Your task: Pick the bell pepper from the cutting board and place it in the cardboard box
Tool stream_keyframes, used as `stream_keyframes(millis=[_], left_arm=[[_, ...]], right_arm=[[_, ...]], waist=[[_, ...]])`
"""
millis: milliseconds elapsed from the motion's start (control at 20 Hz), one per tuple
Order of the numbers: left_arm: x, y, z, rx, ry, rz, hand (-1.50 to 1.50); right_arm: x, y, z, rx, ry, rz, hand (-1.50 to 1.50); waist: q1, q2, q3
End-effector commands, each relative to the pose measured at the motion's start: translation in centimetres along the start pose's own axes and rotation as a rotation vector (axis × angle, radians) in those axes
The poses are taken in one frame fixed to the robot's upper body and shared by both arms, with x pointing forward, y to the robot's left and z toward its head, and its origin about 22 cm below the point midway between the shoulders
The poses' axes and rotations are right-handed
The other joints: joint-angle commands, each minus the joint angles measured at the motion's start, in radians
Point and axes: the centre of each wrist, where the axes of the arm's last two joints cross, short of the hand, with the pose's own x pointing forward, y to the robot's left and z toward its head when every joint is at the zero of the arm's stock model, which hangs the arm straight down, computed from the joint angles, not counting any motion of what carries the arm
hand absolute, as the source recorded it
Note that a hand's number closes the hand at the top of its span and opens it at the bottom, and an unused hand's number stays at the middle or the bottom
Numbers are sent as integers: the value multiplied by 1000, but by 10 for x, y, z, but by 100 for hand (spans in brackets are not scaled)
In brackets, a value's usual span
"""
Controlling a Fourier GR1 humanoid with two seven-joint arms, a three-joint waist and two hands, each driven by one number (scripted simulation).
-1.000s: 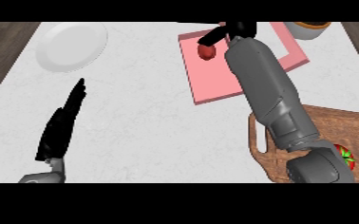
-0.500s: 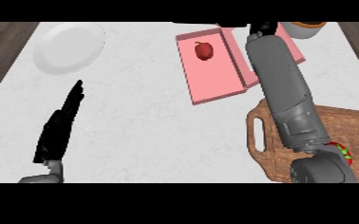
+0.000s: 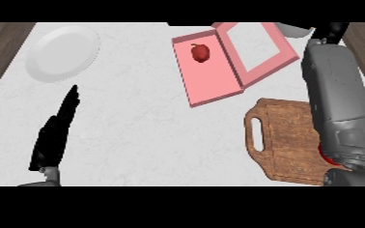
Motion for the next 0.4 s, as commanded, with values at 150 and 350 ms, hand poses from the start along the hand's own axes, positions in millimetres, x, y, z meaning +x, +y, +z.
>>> stream_keyframes(millis=[150,350], left_arm=[[-6,-1,3,8,16,0,0],[-4,9,1,41,26,-8,0]], right_arm=[[-29,-102,-20,-50,-13,-35,-150],[-46,-160,-13,29,-44,4,-150]], waist=[[-14,-5,-1],[-20,-7,-1]])
